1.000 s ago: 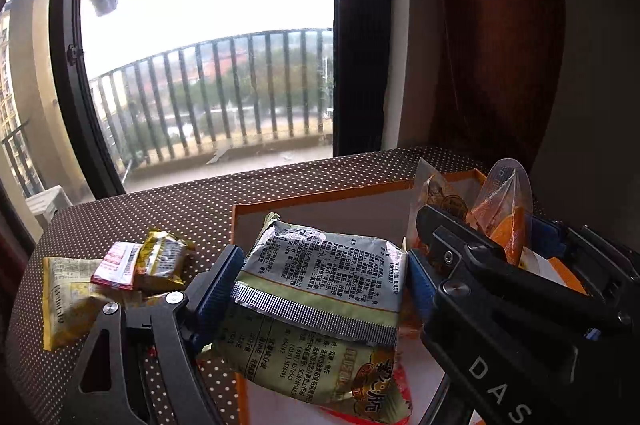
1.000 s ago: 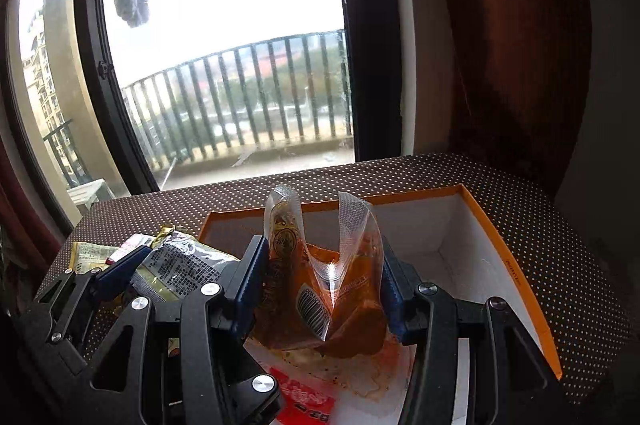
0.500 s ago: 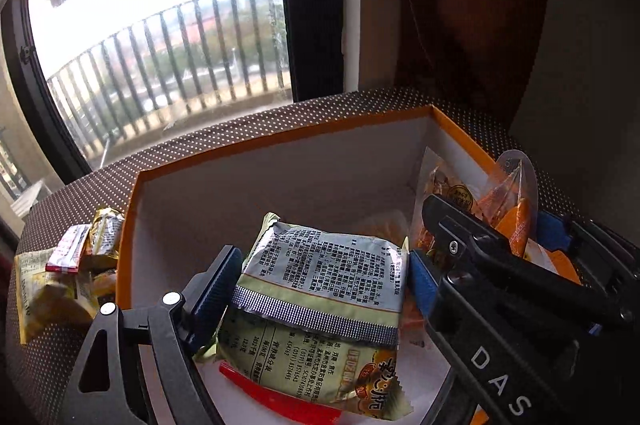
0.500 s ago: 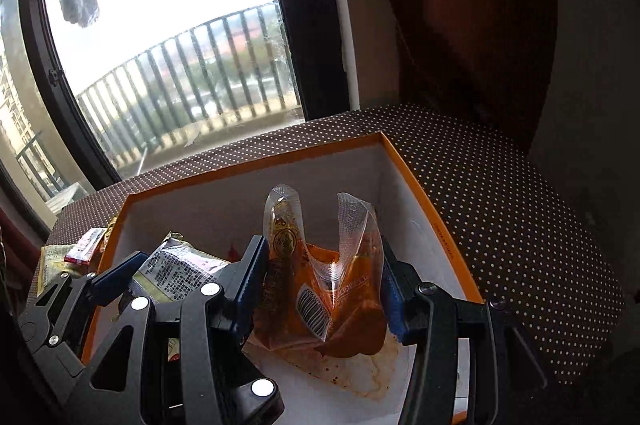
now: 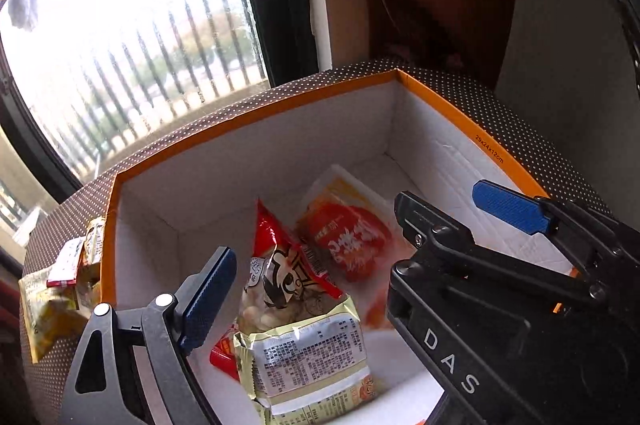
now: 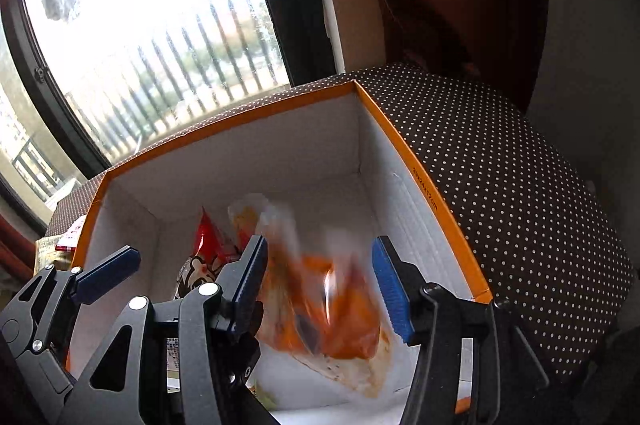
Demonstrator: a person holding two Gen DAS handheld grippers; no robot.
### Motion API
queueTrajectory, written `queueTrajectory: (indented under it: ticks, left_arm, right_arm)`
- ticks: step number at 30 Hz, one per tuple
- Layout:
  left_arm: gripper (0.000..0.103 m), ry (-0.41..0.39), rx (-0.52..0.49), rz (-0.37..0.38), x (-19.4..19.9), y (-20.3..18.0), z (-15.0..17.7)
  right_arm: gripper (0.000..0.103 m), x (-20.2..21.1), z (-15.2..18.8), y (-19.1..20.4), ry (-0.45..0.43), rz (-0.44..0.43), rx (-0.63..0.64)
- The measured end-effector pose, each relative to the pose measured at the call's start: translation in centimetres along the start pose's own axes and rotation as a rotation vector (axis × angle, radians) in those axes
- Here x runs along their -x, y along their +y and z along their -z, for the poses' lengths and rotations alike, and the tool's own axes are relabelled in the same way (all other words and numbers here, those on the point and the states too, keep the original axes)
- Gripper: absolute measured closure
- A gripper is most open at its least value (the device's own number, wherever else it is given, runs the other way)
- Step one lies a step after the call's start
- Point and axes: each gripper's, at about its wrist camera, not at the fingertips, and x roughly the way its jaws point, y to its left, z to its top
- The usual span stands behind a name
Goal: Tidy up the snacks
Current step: 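Lower both held packets into the shoebox and open both grippers, then withdraw both grippers from the shoebox back toward the snack pile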
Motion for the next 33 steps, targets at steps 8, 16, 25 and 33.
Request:
queueTrajectory:
  ticks: [8, 16, 25, 33]
  left_arm:
    - [0.013, -0.03, 0.04, -0.033, 1.3, 0.8, 0.4]
    - [0.013, -0.091, 0.105, -0.047, 3.5, 3.3, 1.8]
    - [0.013, -0.116, 0.169, -0.064, 5.4, 6.2, 4.4]
    - [0.013, -0.217, 0.167, -0.082, 8.6, 9.5, 7.7]
  right_arm:
    - [0.015, 1.1, 0.1, 1.1, -0.041, 0.025, 0.035]
    - [0.013, 2.4, 0.4, 3.6, -0.085, 0.012, 0.098]
    - [0.013, 4.1, 1.9, 7.4, -0.085, 0.014, 0.158]
    - [0.005, 6.3, 4.4, 11.1, -0.166, 0.014, 0.136]
